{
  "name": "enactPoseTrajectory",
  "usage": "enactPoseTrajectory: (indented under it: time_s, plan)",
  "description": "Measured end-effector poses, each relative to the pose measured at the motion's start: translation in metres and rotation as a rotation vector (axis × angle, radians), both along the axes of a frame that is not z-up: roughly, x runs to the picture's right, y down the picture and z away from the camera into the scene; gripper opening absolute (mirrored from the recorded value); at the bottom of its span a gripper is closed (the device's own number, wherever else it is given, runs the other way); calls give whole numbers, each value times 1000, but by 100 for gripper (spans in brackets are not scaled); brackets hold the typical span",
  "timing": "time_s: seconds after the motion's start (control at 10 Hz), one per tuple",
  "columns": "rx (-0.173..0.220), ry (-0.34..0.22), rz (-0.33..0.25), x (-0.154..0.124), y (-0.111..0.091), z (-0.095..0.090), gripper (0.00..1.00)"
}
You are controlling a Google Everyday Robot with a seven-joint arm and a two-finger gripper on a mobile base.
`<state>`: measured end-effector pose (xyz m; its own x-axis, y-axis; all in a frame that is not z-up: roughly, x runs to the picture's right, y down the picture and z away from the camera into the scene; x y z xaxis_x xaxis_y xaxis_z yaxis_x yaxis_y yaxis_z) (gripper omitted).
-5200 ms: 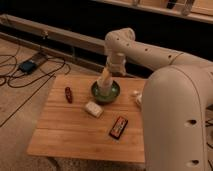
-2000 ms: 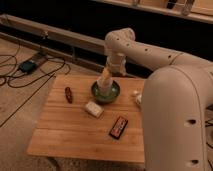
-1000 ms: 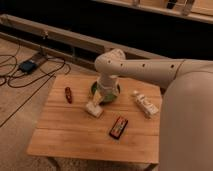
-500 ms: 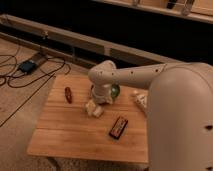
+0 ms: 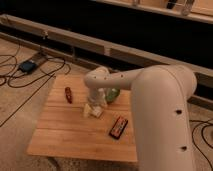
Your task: Place the white sponge in the ceramic cup
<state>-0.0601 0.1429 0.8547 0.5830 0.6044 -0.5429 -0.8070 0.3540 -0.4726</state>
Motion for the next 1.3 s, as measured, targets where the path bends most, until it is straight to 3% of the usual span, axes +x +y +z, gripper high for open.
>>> enactPoseTrajectory:
  time_s: [0.2, 0.6, 1.3]
  plan:
    - [-2, -5, -9, -5, 2, 13, 80]
    - [47, -51, -33, -17, -12, 32, 80]
    - [95, -102, -100, -31, -15, 42, 80]
